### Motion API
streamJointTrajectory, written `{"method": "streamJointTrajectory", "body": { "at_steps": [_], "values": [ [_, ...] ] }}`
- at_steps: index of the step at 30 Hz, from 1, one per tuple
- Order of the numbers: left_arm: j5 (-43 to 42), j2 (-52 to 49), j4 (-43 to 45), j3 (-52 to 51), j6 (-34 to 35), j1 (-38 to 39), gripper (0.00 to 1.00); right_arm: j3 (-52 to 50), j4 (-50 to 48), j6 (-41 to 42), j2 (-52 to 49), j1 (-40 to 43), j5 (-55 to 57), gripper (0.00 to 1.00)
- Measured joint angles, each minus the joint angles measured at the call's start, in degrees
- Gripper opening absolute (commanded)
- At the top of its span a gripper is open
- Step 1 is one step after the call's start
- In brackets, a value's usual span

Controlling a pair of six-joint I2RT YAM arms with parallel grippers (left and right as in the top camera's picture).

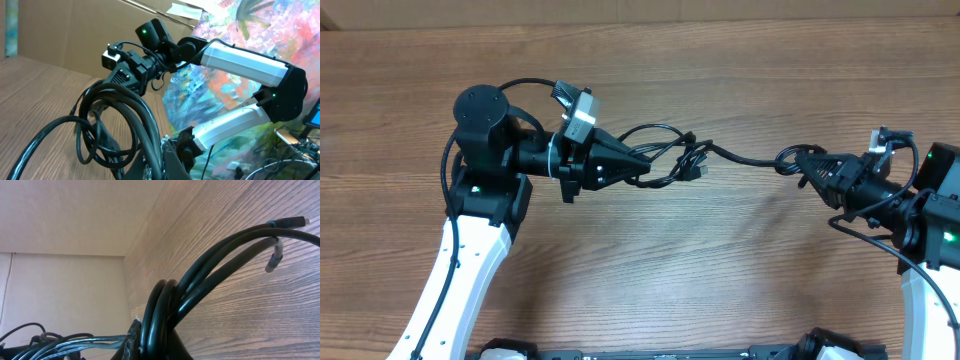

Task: Untangle cables
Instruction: 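Stretch the cable apart by moving the left gripper far left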

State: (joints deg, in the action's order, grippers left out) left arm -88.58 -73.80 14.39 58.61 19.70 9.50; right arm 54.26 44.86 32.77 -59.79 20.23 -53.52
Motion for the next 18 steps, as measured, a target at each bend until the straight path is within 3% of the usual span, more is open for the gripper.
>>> {"method": "streamJointTrajectory", "body": {
  "at_steps": [18],
  "values": [
    [3.45, 0.02, 0.00, 0.00, -0.20, -9.60, 0.04, 0.00, 2.27, -1.29, 0.00, 1.60, -0.02, 0.04]
  ]
}}
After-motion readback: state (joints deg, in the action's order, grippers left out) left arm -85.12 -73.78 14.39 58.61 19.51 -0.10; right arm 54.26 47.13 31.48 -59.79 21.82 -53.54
